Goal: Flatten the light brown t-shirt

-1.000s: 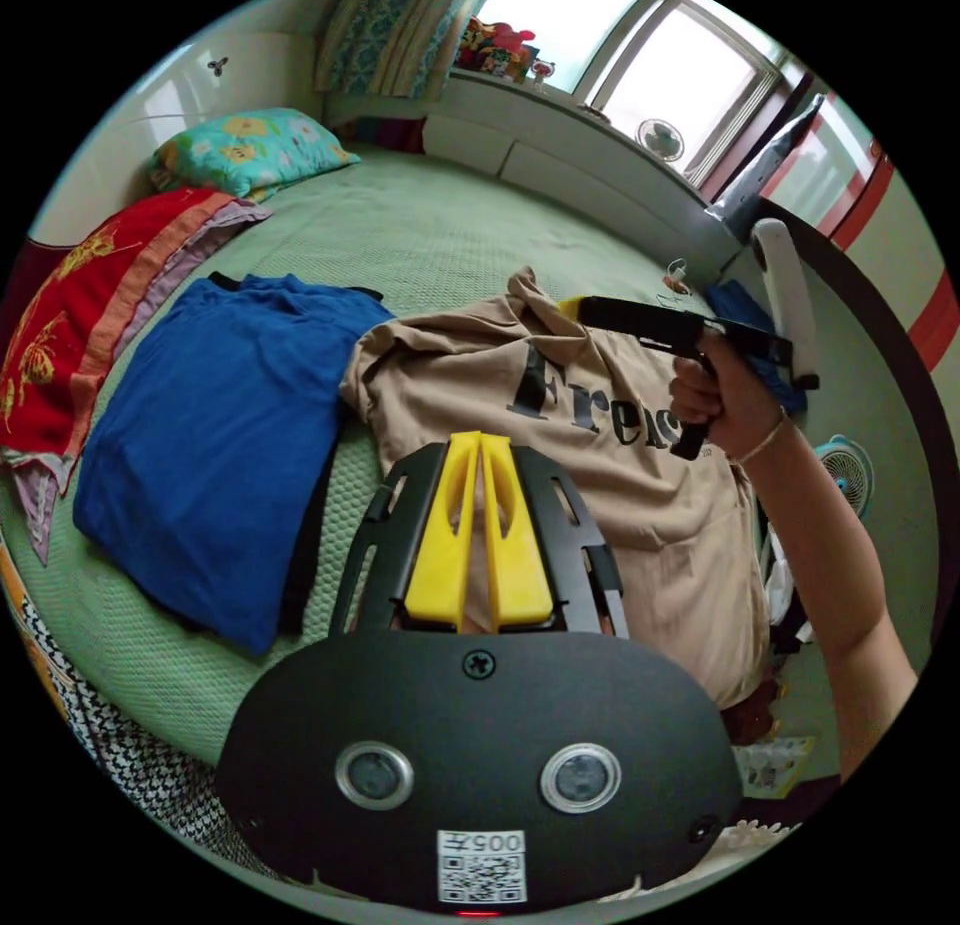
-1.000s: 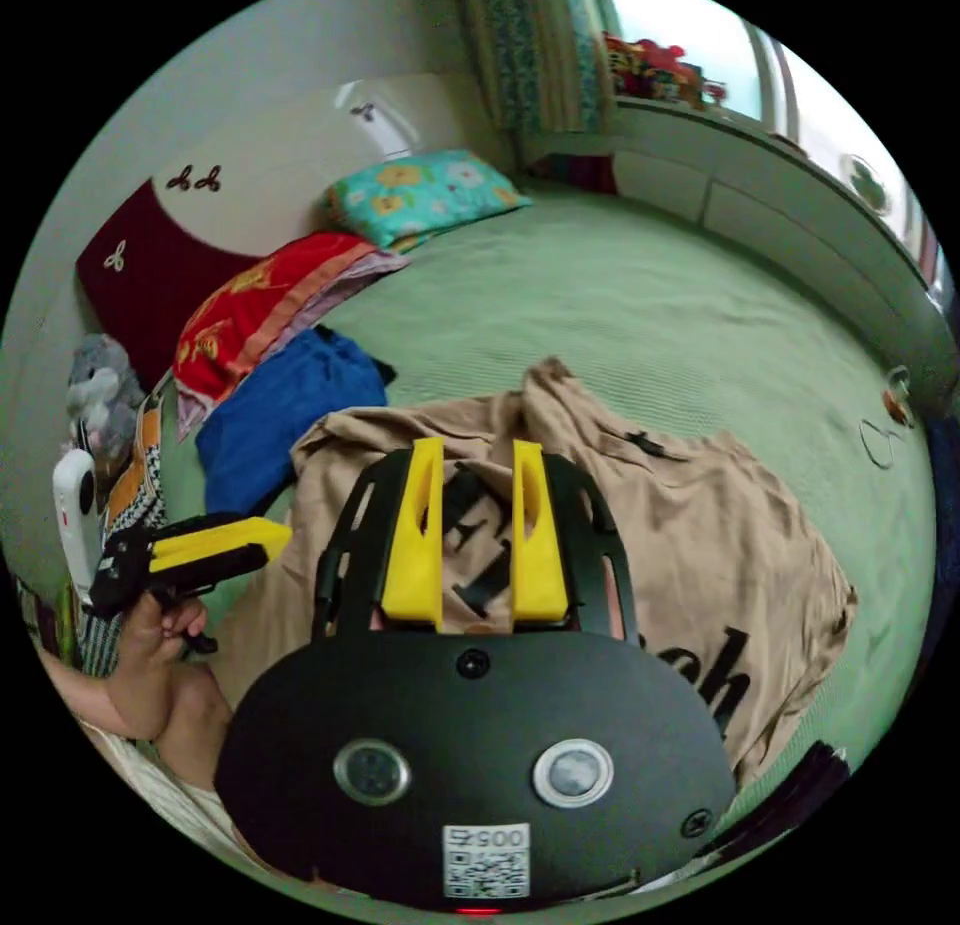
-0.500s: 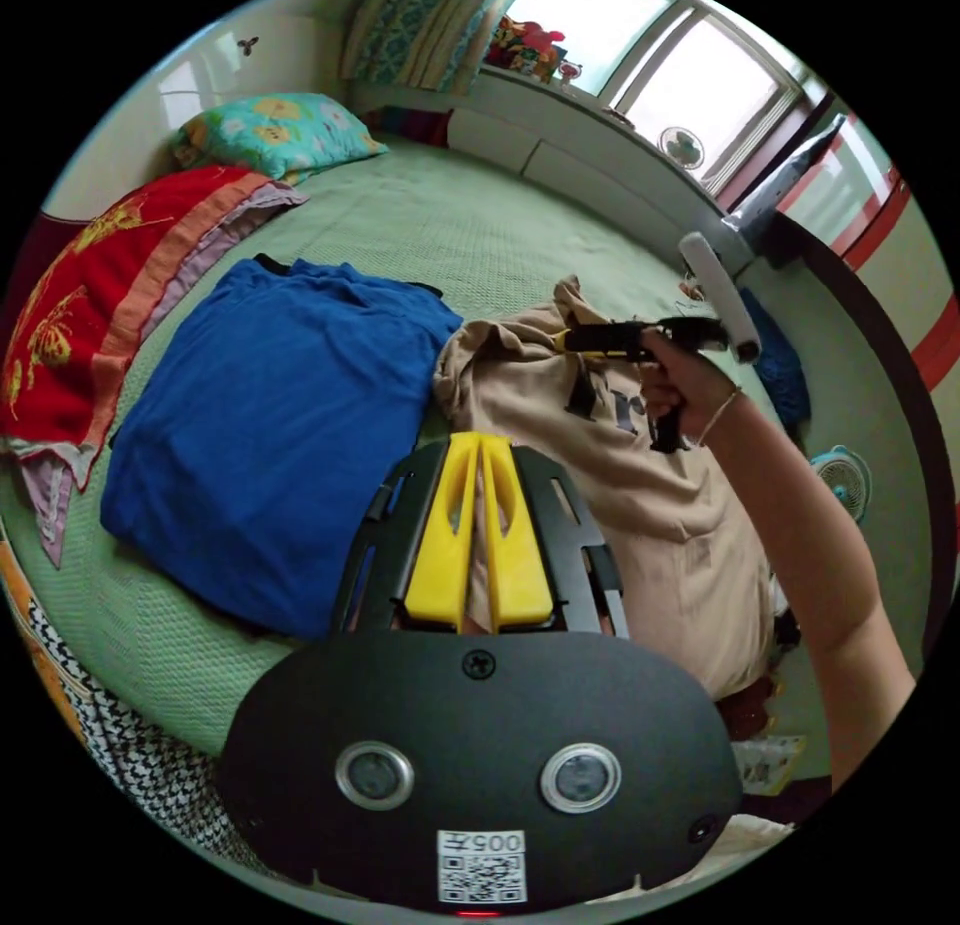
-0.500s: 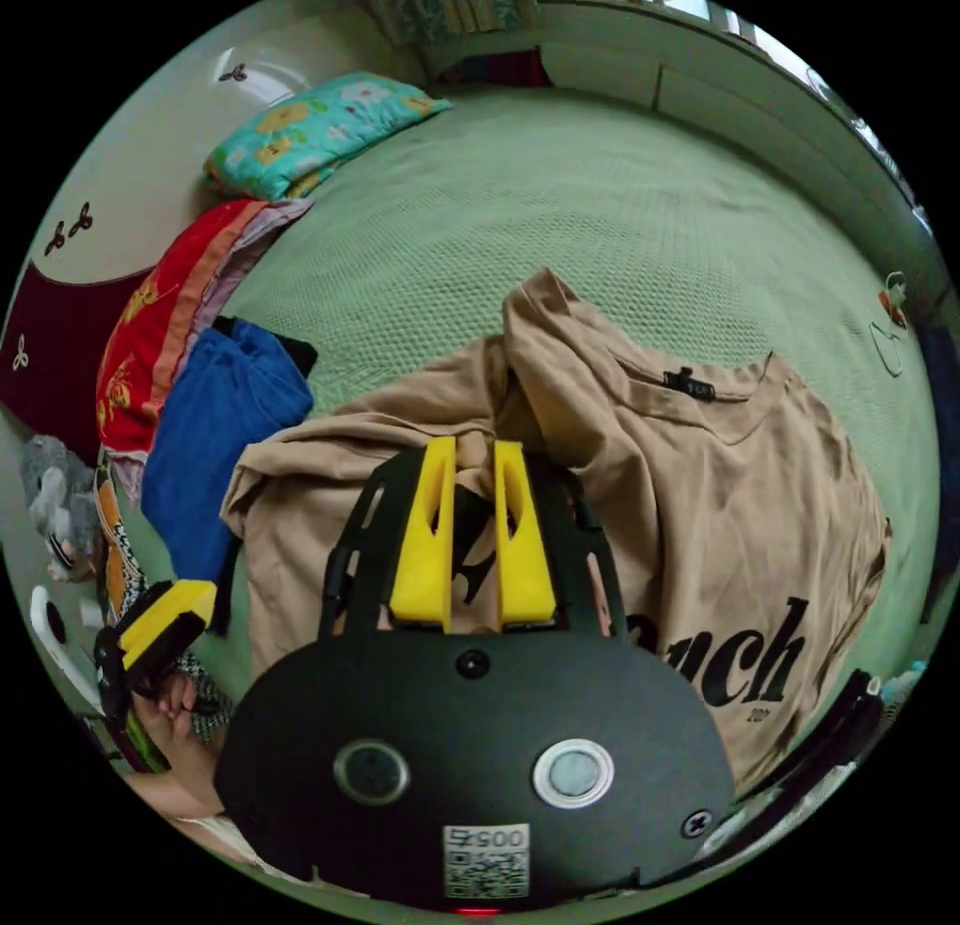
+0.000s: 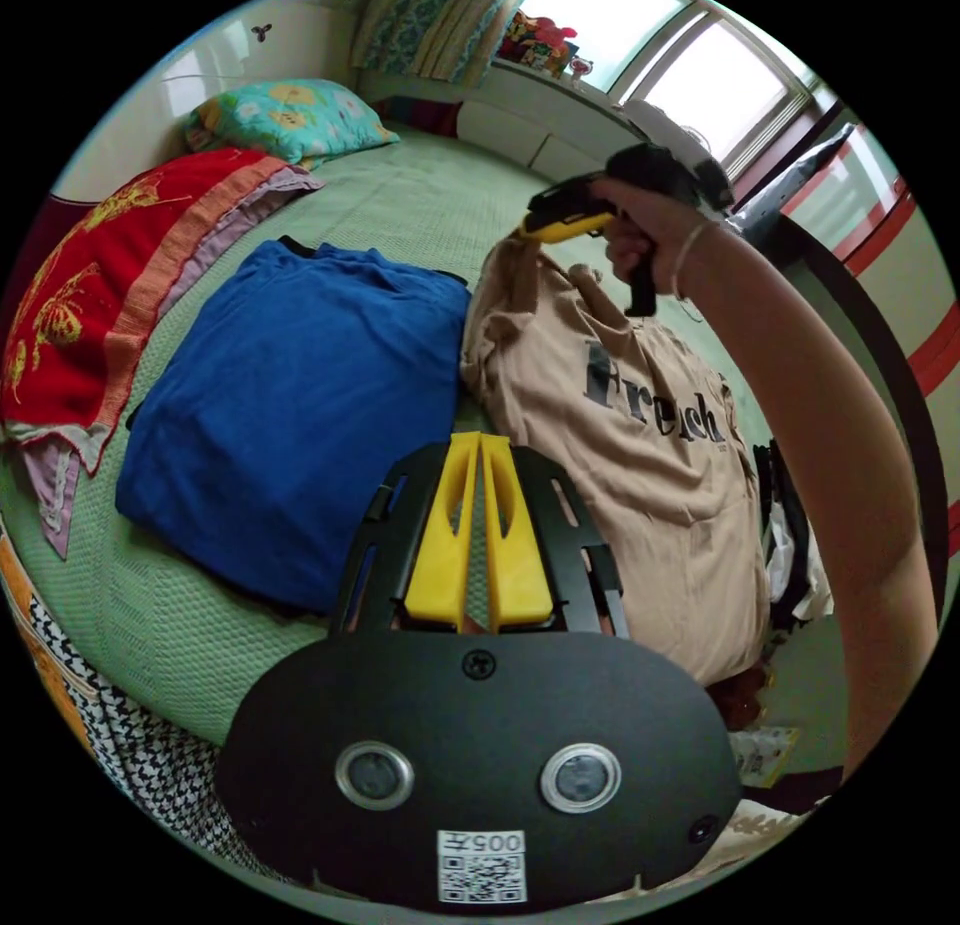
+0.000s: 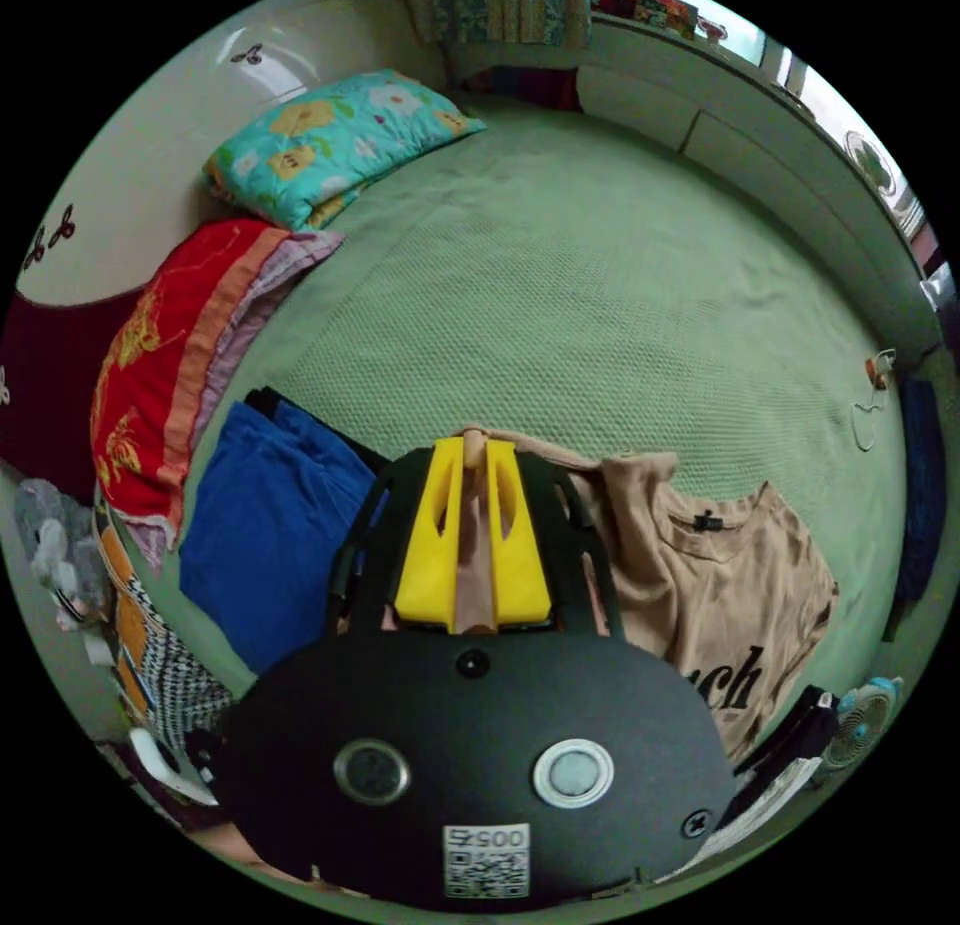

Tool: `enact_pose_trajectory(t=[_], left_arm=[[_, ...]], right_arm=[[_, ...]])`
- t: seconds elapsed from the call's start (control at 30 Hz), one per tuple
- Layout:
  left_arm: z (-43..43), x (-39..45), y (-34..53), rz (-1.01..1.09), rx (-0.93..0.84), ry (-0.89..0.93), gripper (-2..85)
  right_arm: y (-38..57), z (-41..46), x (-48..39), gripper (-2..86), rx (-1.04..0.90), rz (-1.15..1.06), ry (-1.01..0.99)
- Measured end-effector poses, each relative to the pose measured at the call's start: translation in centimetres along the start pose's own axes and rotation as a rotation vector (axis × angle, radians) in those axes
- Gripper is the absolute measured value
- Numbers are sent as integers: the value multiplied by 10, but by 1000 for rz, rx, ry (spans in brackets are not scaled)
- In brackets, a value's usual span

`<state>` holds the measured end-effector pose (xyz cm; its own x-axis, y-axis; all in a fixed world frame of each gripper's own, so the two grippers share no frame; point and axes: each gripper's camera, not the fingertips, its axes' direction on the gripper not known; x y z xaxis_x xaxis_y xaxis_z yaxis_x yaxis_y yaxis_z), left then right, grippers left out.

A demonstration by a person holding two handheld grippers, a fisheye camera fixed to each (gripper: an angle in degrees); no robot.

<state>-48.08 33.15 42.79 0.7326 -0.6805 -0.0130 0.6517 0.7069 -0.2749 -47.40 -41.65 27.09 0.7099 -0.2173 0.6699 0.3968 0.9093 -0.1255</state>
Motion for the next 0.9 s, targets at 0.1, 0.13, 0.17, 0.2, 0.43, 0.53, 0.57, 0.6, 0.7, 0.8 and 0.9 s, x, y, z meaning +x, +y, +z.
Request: enact_pose_trajectory(t=[0.1,0.13,0.17,0.2,0.43,0.53,0.57,0.6,0.7,0.8,0.9], left_arm=[[-3,-5,0,4,-8,-16,-6],[-4,-9,0,2,-7,-7,-6],[-7,-13,1,-6,-5,8,-7],[-8,-15,1,-13,-3,16,-7],[-19,-32,4,-49,8,40,-7],[-26,-34,6,-48,20,30,-7],[-28,-36,6,-53,25,31,-7],[-29,-37,7,-56,26,34,-7],[-35,-40,9,-66,31,28,-6],[-41,-44,11,-88,40,24,-7],[-46,-47,14,-114,48,44,-7]], right_arm=[[-9,6,-8,3,24,65,-58],[-10,7,-10,3,30,76,-69],[-7,11,-11,4,56,103,-92],[-1,15,-10,6,93,136,-134],[30,23,-14,59,59,143,-242],[53,-32,-18,65,267,82,-333],[64,-56,-22,72,332,32,-402],[75,-80,-29,75,363,-26,-454],[118,-127,-65,76,392,-218,-387],[183,-138,-107,76,369,-348,-142],[249,-124,-133,85,424,-384,-17]])
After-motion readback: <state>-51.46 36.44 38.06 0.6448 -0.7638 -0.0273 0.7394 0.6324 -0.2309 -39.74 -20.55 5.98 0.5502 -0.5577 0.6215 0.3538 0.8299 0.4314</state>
